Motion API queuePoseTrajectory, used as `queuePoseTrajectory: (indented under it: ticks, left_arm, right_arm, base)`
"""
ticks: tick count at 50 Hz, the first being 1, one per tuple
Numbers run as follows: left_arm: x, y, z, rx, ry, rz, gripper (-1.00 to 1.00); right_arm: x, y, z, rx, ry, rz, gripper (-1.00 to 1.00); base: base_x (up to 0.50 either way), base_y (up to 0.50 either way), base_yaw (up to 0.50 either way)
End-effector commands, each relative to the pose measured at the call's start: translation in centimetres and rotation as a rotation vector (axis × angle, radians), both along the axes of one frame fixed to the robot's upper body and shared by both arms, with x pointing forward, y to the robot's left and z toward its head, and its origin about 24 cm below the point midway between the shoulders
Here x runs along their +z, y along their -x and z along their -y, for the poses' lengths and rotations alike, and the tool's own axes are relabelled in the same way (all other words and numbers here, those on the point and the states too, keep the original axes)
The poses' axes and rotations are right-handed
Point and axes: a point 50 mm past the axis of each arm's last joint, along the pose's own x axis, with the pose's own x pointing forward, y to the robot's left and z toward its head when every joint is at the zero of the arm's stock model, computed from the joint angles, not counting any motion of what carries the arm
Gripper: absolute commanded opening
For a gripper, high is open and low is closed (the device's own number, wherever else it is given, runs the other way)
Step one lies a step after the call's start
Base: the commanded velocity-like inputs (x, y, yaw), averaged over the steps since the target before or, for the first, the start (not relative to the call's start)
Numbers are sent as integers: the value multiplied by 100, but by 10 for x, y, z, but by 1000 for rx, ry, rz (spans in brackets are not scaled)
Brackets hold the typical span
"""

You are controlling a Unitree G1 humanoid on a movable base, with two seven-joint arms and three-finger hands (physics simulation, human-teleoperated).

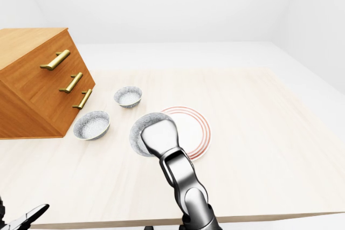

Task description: Put the bowl at the front on the plate.

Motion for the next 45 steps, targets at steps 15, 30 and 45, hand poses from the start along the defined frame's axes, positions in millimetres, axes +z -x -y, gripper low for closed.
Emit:
queuePoseTrajectory:
  ticks: [15, 30, 45]
  left_arm:
    - [-2, -1, 0, -3, 2, -16, 100]
    - [-5, -2, 0, -2, 14, -17, 100]
    - [-7, -2, 0, -3, 22, -20, 100]
  right_arm:
    - [33, -25, 28, -127, -96, 165, -100]
    - [25, -22, 44, -231, -168, 165, -100]
    - [23, -23, 48, -267, -97, 79, -100]
  base:
    - [0, 0, 0]
    - [0, 0, 0]
    - [0, 0, 0]
